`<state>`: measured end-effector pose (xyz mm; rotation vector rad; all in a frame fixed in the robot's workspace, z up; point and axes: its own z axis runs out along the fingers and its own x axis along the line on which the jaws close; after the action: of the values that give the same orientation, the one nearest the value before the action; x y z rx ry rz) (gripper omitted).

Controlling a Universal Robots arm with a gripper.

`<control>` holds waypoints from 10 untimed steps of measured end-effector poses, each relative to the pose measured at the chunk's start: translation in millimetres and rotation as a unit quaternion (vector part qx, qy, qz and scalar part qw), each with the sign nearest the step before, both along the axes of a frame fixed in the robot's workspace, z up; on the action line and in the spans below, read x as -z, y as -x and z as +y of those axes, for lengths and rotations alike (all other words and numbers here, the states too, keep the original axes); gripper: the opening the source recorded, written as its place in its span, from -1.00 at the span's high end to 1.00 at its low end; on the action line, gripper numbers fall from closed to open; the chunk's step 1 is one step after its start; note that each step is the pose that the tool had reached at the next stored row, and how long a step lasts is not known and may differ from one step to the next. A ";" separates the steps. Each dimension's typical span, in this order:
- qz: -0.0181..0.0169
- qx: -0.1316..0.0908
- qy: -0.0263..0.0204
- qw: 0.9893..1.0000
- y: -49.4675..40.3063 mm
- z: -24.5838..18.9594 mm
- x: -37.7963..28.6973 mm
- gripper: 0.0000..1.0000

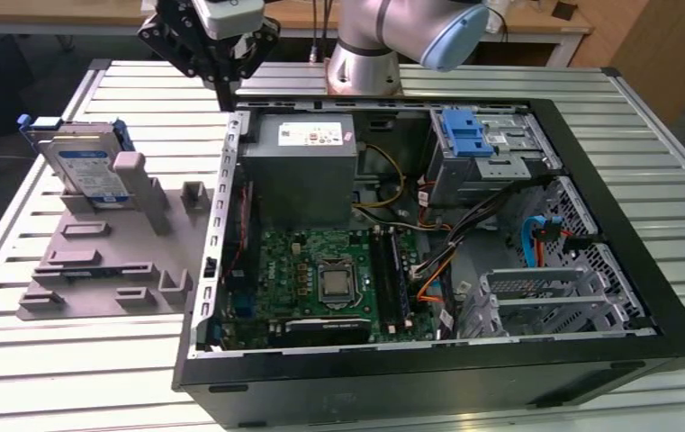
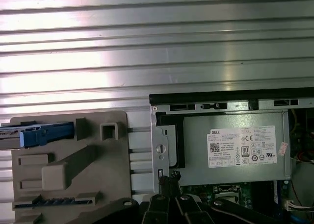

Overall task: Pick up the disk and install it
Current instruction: 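Reach for the disk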

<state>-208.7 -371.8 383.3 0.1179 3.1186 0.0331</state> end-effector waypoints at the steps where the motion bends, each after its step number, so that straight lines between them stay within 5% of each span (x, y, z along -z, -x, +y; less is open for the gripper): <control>1: 0.000 0.000 0.000 1.000 0.9 0.2 0.1 0.79; 10: 0.000 0.000 0.000 1.000 7.5 2.4 0.6 0.79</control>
<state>-216.2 -369.4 382.8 0.1178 3.1187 0.0332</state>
